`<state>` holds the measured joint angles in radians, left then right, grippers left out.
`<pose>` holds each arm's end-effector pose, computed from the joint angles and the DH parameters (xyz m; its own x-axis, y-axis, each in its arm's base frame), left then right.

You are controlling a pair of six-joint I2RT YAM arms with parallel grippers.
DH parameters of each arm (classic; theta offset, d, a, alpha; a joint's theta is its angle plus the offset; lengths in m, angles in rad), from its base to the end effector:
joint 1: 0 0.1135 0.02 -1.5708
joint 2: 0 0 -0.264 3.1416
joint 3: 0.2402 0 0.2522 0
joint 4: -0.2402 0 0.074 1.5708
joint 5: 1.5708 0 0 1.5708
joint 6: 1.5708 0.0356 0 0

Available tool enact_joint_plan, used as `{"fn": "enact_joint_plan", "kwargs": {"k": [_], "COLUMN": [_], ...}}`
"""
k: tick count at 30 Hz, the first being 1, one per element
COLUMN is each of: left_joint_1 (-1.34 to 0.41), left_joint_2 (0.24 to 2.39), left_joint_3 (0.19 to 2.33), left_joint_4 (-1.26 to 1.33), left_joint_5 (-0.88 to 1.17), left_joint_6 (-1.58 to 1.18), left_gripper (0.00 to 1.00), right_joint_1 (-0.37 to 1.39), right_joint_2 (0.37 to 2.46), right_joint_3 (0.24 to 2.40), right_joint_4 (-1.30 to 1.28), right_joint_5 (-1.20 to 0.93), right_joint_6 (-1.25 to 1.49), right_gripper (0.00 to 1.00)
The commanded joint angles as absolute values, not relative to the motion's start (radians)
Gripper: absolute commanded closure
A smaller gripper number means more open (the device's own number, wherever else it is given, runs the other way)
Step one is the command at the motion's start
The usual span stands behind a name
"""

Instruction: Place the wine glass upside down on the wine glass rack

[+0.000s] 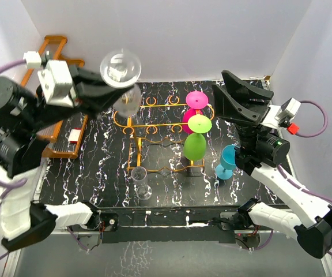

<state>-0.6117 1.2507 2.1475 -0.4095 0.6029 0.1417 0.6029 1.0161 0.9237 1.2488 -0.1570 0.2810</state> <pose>0.0983 -0.0936 0.6413 0.5042 -0.2116 -0.8372 0.8202 0.4207 0.3876 0.1405 0.1035 0.4750 0.5547 0.7144 -0.4265 -0.7970 0.6034 -0.0258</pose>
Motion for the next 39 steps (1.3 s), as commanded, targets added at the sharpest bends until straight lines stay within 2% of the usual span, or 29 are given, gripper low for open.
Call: {"fn": "enact_joint_plan", "kwargs": {"k": [1,7,11,17,24,39], "left_joint_1": [-0.612,-0.612,-0.612,-0.612,-0.612,-0.603], "left_joint_2": [1.123,0.973,0.893,0.891,0.873,0.795], "left_joint_3": [1.945,1.683,1.556,1.505,1.442,1.264], "left_joint_4": [-0.530,-0.610,-0.681,-0.855,-0.916,-0.726], "left_joint_5": [0.698,0.780,0.773,0.699,0.622,0.423], "left_joint_6": [0.111,0.054,0.110,0.289,0.396,0.391], "left_gripper": [1.00,1.00,1.00,1.00,1.00,1.00], "right_joint_1": [0.605,0.605,0.607,0.607,0.607,0.606], "right_joint_2": [0.952,0.895,0.865,0.839,0.821,0.801], "right_joint_3": [0.898,0.846,0.824,0.817,0.834,0.826], "right_joint_4": [1.065,1.043,1.032,1.018,0.979,0.984], "right_joint_5": [-0.117,-0.100,-0.088,-0.071,-0.099,-0.101], "right_joint_6": [0.229,0.245,0.249,0.247,0.231,0.211], "right_gripper": [0.50,0.52,0.52,0.52,0.51,0.51]}}
